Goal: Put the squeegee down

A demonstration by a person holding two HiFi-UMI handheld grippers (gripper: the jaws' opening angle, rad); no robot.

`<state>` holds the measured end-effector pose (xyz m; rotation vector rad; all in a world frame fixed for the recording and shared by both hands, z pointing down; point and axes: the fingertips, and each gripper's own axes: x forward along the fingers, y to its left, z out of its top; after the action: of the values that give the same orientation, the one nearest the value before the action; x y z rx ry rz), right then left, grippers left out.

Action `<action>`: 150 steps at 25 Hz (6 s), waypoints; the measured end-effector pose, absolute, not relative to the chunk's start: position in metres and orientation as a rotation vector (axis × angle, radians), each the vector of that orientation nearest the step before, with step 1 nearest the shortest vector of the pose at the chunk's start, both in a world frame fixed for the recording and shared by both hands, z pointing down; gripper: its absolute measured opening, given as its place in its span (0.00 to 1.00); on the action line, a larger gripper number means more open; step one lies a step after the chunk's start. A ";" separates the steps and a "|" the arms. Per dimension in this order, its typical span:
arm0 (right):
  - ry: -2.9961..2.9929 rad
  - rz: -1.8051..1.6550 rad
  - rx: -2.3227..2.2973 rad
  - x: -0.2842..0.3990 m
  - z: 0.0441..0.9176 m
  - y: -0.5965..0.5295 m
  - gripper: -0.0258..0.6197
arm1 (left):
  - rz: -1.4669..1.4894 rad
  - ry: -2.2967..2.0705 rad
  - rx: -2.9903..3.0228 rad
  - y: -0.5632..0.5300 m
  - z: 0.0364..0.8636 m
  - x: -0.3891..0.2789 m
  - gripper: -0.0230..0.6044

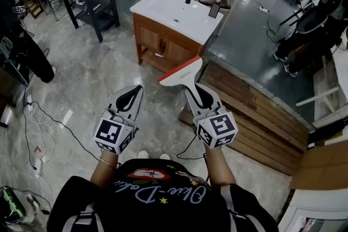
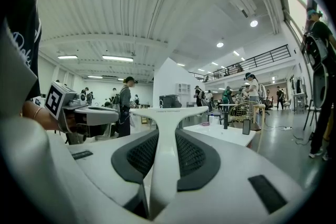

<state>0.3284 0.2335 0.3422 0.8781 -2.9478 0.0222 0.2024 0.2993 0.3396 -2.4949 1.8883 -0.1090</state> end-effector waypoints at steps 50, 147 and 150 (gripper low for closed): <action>-2.982 0.039 0.846 0.346 0.347 0.212 0.18 | -0.129 1.908 -2.518 0.277 0.348 0.230 0.03; -2.935 0.078 0.915 0.161 0.351 0.085 0.18 | -0.024 1.862 -2.575 0.139 0.347 0.039 0.03; -2.933 0.073 0.921 0.155 0.349 0.082 0.18 | -0.010 1.856 -2.578 0.135 0.346 0.034 0.03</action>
<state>0.1553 0.0819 0.3494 0.9209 -2.9333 0.0732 0.0336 0.1355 0.3458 -2.5779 1.8558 -0.0101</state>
